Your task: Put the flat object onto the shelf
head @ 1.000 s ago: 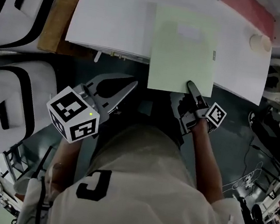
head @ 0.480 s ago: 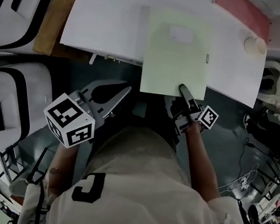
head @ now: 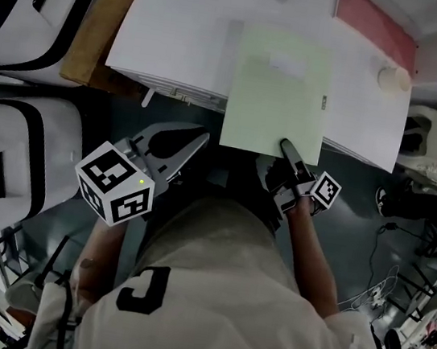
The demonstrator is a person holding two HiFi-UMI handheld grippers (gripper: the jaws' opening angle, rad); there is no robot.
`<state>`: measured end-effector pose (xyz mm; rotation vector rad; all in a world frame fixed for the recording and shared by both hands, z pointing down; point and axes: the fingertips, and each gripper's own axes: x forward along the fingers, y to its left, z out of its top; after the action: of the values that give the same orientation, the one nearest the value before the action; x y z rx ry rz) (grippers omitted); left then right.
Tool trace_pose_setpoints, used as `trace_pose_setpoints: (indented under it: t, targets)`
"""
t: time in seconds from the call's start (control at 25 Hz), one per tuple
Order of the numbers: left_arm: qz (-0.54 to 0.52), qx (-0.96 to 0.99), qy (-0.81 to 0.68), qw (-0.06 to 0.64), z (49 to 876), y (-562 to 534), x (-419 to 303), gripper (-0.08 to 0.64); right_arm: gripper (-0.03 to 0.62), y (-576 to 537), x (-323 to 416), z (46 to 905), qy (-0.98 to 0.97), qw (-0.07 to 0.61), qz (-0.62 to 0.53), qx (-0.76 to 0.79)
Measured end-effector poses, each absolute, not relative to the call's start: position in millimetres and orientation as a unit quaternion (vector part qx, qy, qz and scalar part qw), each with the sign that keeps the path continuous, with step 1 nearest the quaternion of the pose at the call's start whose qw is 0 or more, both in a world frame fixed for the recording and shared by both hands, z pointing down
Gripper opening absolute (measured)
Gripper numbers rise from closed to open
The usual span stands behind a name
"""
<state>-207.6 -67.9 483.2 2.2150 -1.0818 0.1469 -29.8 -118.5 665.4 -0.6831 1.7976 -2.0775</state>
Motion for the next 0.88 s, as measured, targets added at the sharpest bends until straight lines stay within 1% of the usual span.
trace_pose_setpoints:
  t: [0.88]
  targets:
    - [0.018, 0.892, -0.355, 0.28, 448, -25, -217, 0.014, 0.296, -66, -41, 602, 0.636, 0.224, -0.697, -0.244]
